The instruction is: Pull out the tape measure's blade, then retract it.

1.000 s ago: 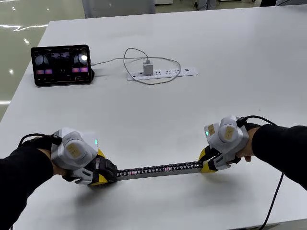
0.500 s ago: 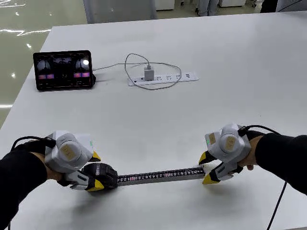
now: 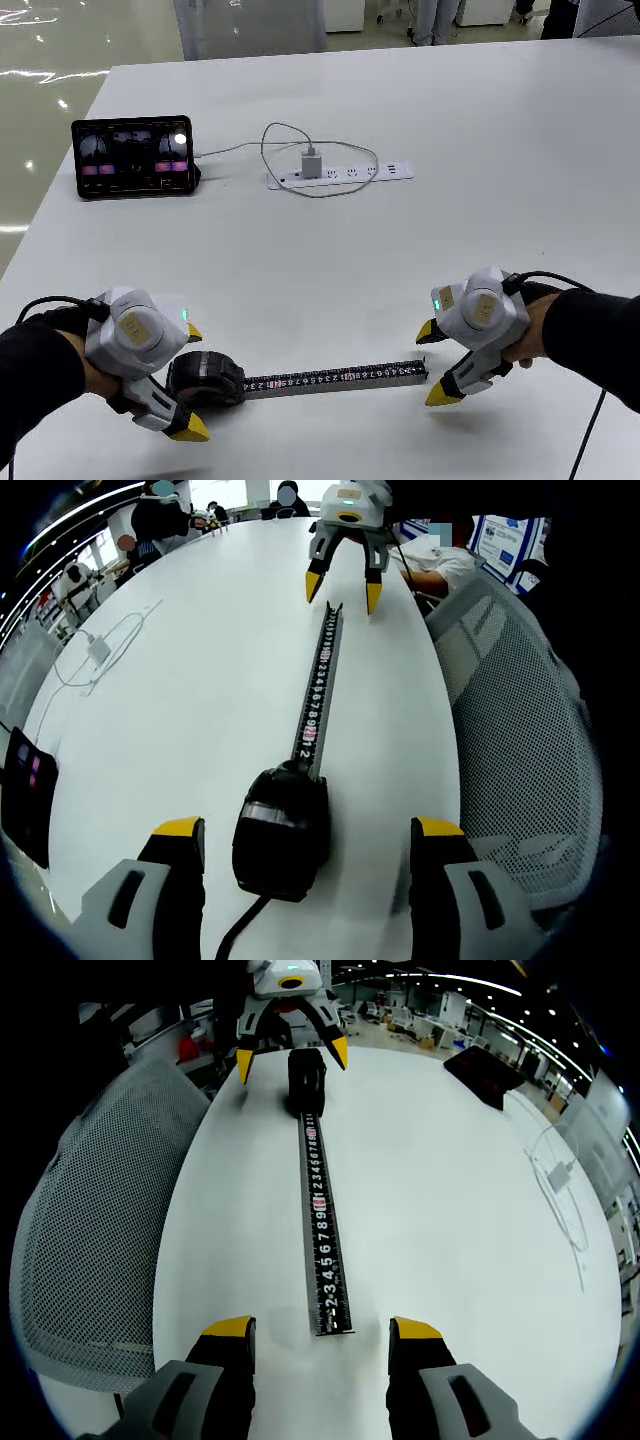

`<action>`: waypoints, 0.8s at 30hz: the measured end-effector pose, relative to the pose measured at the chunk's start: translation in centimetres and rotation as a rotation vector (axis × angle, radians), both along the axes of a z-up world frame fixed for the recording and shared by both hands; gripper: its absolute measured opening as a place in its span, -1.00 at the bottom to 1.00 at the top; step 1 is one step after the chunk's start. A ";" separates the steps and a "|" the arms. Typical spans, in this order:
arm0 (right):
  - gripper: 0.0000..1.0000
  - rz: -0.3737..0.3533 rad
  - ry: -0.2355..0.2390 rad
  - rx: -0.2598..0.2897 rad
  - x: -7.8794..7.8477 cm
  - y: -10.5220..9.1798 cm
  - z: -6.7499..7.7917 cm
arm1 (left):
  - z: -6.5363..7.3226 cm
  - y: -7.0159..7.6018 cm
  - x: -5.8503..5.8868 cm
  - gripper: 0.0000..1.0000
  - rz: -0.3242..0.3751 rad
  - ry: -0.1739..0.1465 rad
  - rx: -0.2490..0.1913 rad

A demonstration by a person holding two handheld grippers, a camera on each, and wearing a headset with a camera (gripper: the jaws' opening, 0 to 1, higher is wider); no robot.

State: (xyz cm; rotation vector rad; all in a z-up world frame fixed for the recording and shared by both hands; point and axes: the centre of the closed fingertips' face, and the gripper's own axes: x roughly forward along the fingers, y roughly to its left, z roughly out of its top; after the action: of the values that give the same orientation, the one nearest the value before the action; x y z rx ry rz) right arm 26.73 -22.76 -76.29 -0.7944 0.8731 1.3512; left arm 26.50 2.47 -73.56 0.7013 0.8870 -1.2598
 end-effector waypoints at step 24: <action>0.98 -0.092 0.037 0.038 -0.8 -0.2 0.1 | 0.5 -0.1 0.3 0.98 0.095 -0.022 -0.102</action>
State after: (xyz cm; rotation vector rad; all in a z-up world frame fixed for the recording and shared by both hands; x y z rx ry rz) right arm 25.88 -22.94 -76.20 -0.6939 0.8995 1.3016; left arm 26.80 2.34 -73.03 0.5841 0.8226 -1.2015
